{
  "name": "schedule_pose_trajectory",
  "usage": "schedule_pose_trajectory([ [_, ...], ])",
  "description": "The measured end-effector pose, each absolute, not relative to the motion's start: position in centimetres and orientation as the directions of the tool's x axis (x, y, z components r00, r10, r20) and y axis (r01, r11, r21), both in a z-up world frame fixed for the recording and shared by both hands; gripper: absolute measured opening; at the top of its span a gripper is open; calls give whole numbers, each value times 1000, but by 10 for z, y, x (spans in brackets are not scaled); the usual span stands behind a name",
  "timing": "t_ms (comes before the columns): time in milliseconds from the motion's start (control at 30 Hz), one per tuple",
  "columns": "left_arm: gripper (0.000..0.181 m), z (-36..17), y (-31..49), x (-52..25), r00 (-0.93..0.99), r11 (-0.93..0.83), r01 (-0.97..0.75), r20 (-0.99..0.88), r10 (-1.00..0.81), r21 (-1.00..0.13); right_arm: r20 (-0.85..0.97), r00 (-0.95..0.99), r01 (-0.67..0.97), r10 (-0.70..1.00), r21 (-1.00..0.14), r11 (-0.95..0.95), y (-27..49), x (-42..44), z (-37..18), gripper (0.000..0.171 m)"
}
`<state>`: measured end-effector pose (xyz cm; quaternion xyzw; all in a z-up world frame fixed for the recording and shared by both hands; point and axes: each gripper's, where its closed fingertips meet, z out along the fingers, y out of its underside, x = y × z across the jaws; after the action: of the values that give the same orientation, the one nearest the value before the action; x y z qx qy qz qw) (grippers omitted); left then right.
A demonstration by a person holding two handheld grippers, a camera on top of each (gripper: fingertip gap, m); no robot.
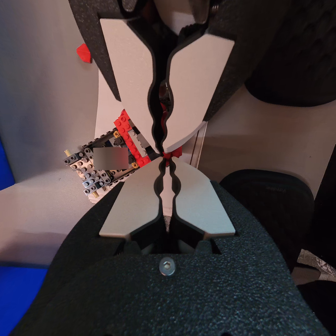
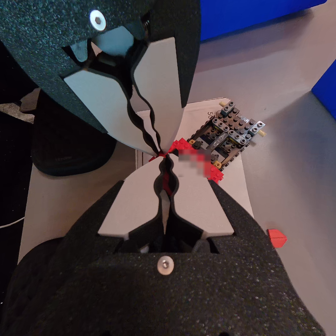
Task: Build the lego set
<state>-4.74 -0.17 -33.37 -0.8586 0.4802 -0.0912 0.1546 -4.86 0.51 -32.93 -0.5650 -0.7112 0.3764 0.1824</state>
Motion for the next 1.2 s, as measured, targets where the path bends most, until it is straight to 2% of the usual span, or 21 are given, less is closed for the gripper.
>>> schedule_pose_trajectory([
  [300, 3, -333, -2, -59, 625, -555, -708, -21, -780, -436, -133, -276, 721, 952, -684, 113, 5, -48, -330, 0],
  [567, 1, -326, 0, -58, 765, -542, -480, -28, -644, -690, -40, -234, 771, 971, -616, 160, 5, -47, -330, 0],
  [733, 1, -330, 5, -55, 775, -513, -449, -32, -632, -732, -3, -191, 786, 982, -599, 151, 6, -47, -331, 0],
  [1200, 5, -326, 3, -52, 756, -481, -458, -42, -653, -748, 85, -159, 812, 984, -556, 179, 6, -46, -331, 0],
])
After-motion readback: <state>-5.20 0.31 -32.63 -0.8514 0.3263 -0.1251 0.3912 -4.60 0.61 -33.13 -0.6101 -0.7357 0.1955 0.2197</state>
